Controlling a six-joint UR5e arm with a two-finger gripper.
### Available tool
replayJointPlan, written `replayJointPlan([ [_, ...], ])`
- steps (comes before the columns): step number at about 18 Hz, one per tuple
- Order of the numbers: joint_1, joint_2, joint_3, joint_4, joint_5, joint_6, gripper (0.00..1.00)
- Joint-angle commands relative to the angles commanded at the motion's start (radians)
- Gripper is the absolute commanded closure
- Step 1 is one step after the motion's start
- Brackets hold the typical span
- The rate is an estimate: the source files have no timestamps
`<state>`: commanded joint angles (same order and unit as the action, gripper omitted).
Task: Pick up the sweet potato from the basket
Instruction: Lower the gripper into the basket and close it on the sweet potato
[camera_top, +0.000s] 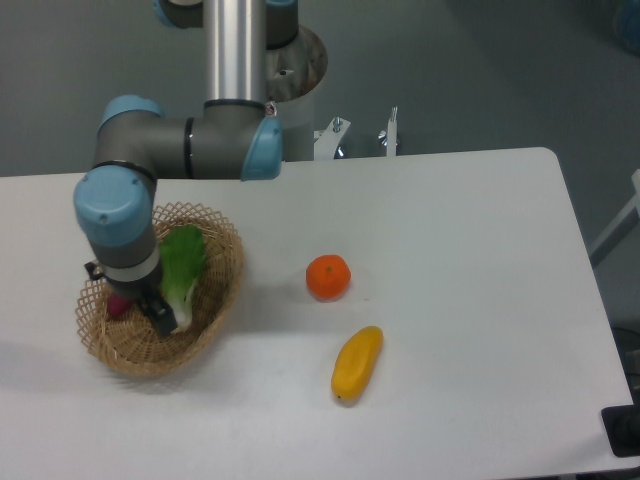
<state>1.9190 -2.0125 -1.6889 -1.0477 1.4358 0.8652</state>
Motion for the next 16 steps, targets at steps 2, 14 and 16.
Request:
replayJointPlan([
  [2, -0.006, -0.011, -0.012, 0.000, 0.000, 0.000, 0.00],
  [14, -0.045, -0.057, -0.023, 0.002, -0.015, 0.003, 0.12],
  [16, -0.046, -0.058, -0.023, 0.000, -0.021, 0.003, 0.35],
])
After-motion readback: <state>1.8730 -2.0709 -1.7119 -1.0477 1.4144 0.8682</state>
